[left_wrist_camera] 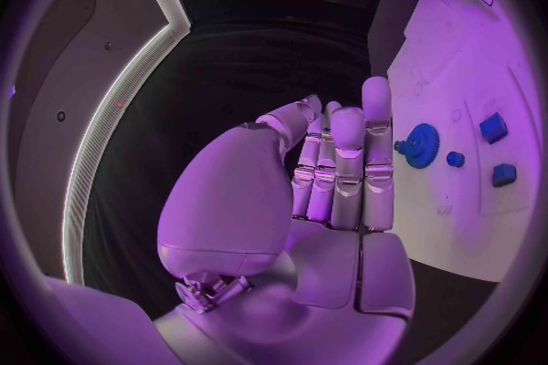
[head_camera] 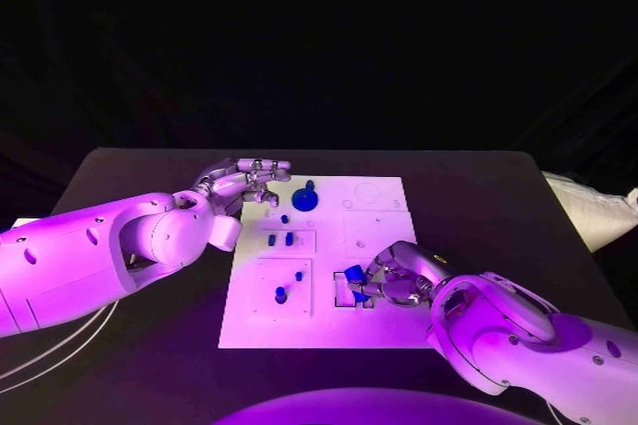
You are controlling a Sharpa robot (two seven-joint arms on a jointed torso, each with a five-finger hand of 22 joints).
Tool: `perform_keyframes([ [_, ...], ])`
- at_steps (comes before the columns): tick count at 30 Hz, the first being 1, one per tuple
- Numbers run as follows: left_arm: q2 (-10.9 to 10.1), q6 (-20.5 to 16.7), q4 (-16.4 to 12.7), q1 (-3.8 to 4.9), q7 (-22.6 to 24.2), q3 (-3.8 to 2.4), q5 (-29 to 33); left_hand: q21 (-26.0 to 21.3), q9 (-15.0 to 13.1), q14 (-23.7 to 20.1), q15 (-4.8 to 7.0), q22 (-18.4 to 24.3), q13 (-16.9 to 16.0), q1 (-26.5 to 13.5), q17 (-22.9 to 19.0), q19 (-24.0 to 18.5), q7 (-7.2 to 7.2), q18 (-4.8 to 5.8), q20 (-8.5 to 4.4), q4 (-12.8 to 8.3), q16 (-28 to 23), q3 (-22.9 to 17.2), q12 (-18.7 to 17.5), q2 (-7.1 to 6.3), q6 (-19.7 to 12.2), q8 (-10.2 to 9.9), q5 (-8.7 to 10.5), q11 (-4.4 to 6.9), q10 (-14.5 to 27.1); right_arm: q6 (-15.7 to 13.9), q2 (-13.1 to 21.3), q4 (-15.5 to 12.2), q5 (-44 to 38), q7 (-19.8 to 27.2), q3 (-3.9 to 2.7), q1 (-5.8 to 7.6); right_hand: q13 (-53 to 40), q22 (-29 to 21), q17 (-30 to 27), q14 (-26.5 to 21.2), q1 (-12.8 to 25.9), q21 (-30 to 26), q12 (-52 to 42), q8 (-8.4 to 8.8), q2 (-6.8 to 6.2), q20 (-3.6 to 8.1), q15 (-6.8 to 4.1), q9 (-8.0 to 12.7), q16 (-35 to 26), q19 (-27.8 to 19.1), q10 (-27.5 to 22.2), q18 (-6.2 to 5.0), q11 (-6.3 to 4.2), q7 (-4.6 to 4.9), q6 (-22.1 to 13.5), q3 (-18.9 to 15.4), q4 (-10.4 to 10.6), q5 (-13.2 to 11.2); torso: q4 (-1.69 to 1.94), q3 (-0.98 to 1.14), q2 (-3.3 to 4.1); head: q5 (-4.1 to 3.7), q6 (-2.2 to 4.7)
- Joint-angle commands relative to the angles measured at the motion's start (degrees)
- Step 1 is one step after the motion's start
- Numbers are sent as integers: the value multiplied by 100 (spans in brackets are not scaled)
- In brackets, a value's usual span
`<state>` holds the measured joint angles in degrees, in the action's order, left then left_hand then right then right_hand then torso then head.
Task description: Assemble the parts on the task board
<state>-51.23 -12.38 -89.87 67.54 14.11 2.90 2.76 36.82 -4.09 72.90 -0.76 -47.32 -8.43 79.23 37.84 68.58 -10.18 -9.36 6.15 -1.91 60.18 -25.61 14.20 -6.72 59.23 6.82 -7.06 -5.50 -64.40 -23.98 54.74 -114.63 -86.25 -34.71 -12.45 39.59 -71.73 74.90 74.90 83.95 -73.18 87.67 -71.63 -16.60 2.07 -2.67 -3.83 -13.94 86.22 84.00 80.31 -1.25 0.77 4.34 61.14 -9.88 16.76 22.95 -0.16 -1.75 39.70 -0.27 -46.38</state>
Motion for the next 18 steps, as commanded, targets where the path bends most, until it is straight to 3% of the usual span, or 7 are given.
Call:
perform_keyframes([
  [1, 19, 110, -18, -1, 20, -3, -15, -34, 6, -50, 7, 5, -8, 35, -10, -20, -3, -109, 20, -16, 21, 12, 18, 37, -46, 33, -16, -16, 36, 601, -69, 48, 217, -30, 2, 4, -85, 1153, 801, 466, 100, 15, 54, 13, -21, 53, -29, -15, 9, 414, 106, 35, -114, -31, 89, -42, -4, -46, 10, -7, 2, -3, -9],
  [11, 16, 97, -28, -1, 26, -3, -15, -34, 6, -48, 7, 4, -9, 36, -2, -21, -3, -109, 21, -18, 28, 13, 25, 40, -48, 36, -17, -16, 40, 728, -196, 151, 149, -61, 4, 6, -38, 1140, 772, 459, 264, 5, 148, 10, 36, 62, -40, -68, -10, 406, 89, 32, -128, -48, 116, -143, -7, -191, 9, 0, 7, 10, -19],
  [13, 16, 97, -29, -1, 26, -4, -15, -34, 6, -48, 7, 4, -9, 36, -2, -21, -3, -109, 21, -18, 28, 13, 25, 40, -48, 36, -17, -16, 40, 667, -212, 163, 82, -67, 5, 8, -23, 1134, 764, 457, 461, 0, 194, 13, 64, 68, -47, -102, -17, 402, 87, 30, -129, -56, 121, -266, -65, -637, 11, -2, 6, 11, -24],
  [15, 15, 95, -30, -1, 27, -4, -15, -34, 6, -48, 7, 4, -9, 36, -2, -21, -3, -109, 21, -18, 28, 13, 25, 40, -48, 36, -17, -16, 40, 598, -220, 172, 4, -72, 5, 10, 25, 1116, 747, 453, 755, -12, 276, 18, 65, 75, -50, -133, -29, 392, 66, 26, -134, -60, 117, -448, -57, -1423, 17, -2, 8, 11, -28],
  [16, 15, 95, -30, -1, 27, -4, -15, -34, 6, -48, 7, 4, -9, 36, -2, -21, -3, -109, 21, -18, 28, 13, 25, 40, -48, 36, -17, -16, 40, 593, -220, 173, -4, -72, 5, 10, 33, 1114, 745, 452, 804, -14, 289, 19, 71, 77, -52, -138, -31, 391, 62, 25, -132, -62, 116, -474, -71, -1562, 18, -2, 8, 11, -28],
  [17, 15, 95, -31, -1, 28, -4, -15, -34, 6, -50, 5, 4, -10, 23, -7, -22, -6, -109, 22, -12, 28, 21, 31, 39, -54, 38, -15, -19, 49, 570, -221, 176, -48, -74, 5, 11, 65, 1104, 738, 450, 967, -20, 336, 25, 43, 80, -52, -148, -36, 386, 45, 23, -134, -58, 107, -568, -33, -1904, 19, -2, 8, 10, -26],
  [18, 12, 96, -31, -1, 28, -4, -15, -35, 7, -52, 2, 5, -10, 9, -11, -23, -9, -108, 24, -6, 28, 29, 38, 39, -58, 40, -14, -22, 57, 541, -221, 181, -125, -78, 5, 12, 101, 1095, 729, 448, 1218, -27, 396, 33, -20, 79, -54, -164, -43, 381, 25, 21, -123, -61, 94, -693, 5, -2016, 20, -2, 7, 9, -26],
])
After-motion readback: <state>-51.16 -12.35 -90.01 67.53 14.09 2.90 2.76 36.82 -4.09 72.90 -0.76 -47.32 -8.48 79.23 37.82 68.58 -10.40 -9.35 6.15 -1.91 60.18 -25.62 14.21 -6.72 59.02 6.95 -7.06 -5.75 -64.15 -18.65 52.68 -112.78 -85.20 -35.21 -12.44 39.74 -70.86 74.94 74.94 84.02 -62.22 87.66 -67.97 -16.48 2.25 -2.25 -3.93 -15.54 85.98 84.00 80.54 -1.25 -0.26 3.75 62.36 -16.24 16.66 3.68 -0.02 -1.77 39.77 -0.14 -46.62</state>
